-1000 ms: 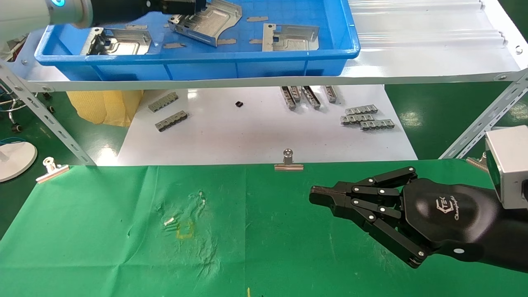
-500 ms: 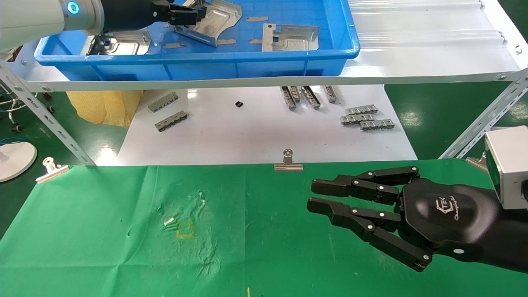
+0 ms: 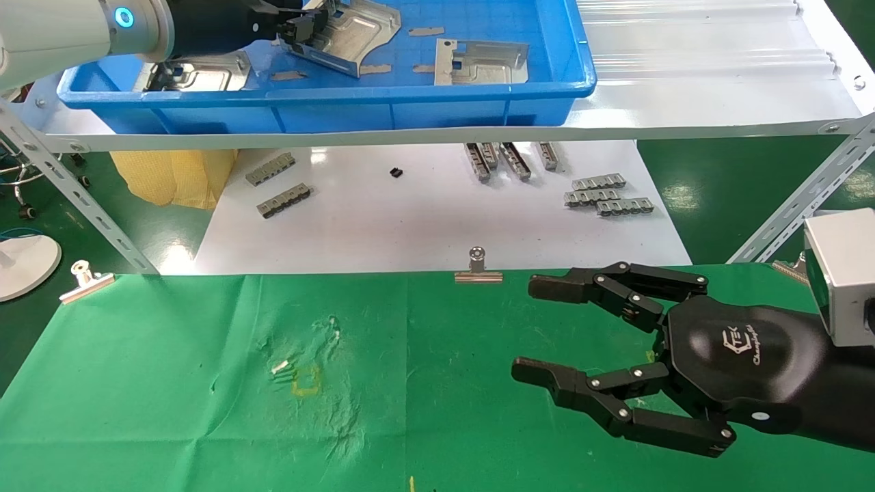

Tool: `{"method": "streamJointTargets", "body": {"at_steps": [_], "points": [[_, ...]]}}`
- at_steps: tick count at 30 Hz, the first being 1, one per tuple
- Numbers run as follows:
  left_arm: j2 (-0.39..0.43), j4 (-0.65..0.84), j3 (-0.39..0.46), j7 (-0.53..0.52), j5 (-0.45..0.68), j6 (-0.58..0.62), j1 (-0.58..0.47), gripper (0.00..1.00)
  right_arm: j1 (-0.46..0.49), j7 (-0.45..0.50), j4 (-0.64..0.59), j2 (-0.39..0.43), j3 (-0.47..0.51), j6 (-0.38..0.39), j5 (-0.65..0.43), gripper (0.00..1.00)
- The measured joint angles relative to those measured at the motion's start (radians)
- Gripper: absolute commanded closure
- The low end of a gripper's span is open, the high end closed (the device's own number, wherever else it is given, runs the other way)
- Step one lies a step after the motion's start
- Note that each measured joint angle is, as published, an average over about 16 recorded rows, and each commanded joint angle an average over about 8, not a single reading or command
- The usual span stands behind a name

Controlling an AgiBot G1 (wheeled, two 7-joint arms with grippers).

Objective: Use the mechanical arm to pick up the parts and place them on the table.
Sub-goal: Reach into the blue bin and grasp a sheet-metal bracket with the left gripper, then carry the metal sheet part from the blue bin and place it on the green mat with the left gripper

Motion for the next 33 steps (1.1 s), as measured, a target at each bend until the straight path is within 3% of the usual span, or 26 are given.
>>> {"method": "streamJointTargets", "body": {"at_steps": [9, 16, 33], "points": [[-0.009, -0.020, -0.009, -0.003, -0.014, 0.019, -0.010, 1.00, 0.000, 0.000, 0.000, 0.000, 0.000, 0.000, 0.000, 0.00], [-0.050, -0.056, -0.031, 0.037, -0.048, 0.128, -0.035, 1.00, 0.000, 0.000, 0.000, 0.000, 0.000, 0.000, 0.000, 0.00], [-0.250, -0.170, -0.069, 0.267, -0.147, 0.738, -0.037, 1.00, 0.000, 0.000, 0.000, 0.000, 0.000, 0.000, 0.000, 0.00]]}}
